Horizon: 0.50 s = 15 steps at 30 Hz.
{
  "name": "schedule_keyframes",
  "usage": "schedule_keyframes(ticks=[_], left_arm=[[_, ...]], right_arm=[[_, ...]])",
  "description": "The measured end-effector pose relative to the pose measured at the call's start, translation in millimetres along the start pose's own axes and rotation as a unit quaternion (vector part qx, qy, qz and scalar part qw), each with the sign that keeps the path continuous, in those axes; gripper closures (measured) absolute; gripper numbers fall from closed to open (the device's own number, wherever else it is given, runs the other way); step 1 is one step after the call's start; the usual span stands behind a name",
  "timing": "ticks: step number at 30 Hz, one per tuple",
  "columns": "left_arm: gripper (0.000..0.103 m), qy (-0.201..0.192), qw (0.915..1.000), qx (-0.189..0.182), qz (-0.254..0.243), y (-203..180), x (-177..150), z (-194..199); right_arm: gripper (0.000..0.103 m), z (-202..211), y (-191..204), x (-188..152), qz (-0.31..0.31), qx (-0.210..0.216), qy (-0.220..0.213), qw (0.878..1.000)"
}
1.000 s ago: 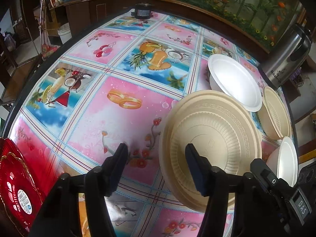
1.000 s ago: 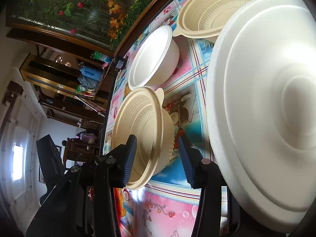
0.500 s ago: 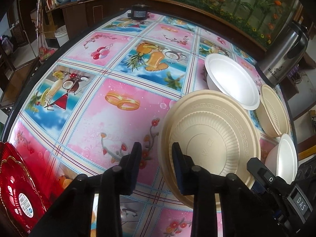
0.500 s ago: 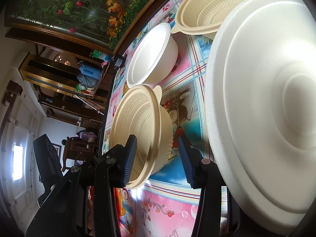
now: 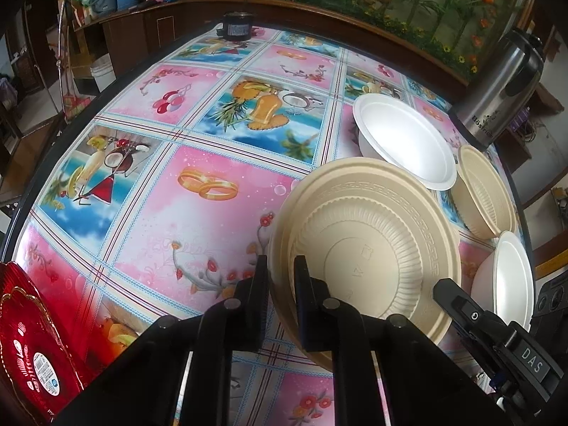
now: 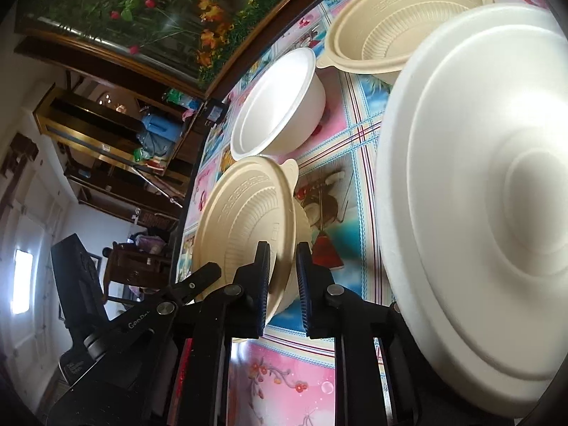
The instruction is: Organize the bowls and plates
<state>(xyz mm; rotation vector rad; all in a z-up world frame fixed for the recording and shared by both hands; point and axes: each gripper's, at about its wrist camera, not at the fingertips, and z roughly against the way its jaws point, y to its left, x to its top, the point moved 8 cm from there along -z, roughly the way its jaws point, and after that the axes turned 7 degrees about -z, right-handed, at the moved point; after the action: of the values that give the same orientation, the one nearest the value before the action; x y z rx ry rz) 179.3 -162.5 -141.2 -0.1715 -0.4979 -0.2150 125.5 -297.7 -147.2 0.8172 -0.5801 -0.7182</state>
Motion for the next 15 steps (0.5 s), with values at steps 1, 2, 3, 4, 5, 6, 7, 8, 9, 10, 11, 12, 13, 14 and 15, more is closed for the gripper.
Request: schedule_keyframes(ticks=[1, 2, 3, 4, 5, 6, 7, 8, 9, 10, 11, 12, 13, 14, 15], left_arm=[[0.091, -0.001, 1.0000, 0.001, -0.001, 0, 0, 1], [0.091, -0.003, 1.0000, 0.002, -0.003, 0, 0, 2], [0.091, -0.005, 1.0000, 0.004, -0.004, 0, 1, 2], [0.091, -0.005, 1.0000, 0.004, -0.005, 0, 1, 3], [0.091, -0.006, 1.0000, 0.004, -0.005, 0, 1, 4], [0.091, -0.006, 1.0000, 0.005, -0.005, 0, 1, 5], [0.091, -0.006, 1.0000, 0.005, -0.005, 0, 0, 5], [0.091, -0.005, 1.0000, 0.005, -0.005, 0, 0, 5], [0.091, -0.005, 1.0000, 0.004, -0.005, 0, 0, 5], [0.091, -0.005, 1.0000, 0.004, -0.006, 0, 0, 6], [0.091, -0.006, 1.0000, 0.003, -0.006, -1, -1, 7], [0.091, -0.007, 0.9999, 0.004, -0.007, -1, -1, 8], [0.091, -0.008, 0.9999, 0.004, -0.008, -2, -2, 9], [0.091, -0.010, 0.9999, 0.005, -0.010, -3, -3, 11], [0.091, -0.011, 0.9999, 0.005, -0.012, -3, -3, 12]], right_arm=[[0.089, 0, 0, 0, 0.002, 0.000, -0.001, 1.000], [0.089, 0, 1, 1, 0.004, 0.001, -0.002, 1.000], [0.089, 1, 2, 1, 0.006, 0.002, -0.003, 1.000], [0.089, 1, 3, 1, 0.008, 0.003, -0.004, 1.000], [0.089, 2, 3, 2, 0.010, 0.004, -0.006, 1.000], [0.089, 2, 4, 2, 0.012, 0.004, -0.006, 1.000], [0.089, 2, 4, 1, 0.012, 0.005, -0.005, 1.000], [0.089, 2, 3, 1, 0.011, 0.006, -0.004, 1.000], [0.089, 2, 4, 1, 0.010, 0.007, -0.004, 1.000], [0.089, 2, 4, 1, 0.010, 0.008, -0.004, 1.000], [0.089, 3, 4, 2, 0.010, 0.009, -0.005, 1.000], [0.089, 3, 4, 1, 0.011, 0.011, -0.006, 1.000], [0.089, 4, 4, 1, 0.011, 0.013, -0.007, 1.000], [0.089, 5, 4, 1, 0.011, 0.013, -0.008, 1.000], [0.089, 6, 3, 2, 0.012, 0.014, -0.009, 1.000]])
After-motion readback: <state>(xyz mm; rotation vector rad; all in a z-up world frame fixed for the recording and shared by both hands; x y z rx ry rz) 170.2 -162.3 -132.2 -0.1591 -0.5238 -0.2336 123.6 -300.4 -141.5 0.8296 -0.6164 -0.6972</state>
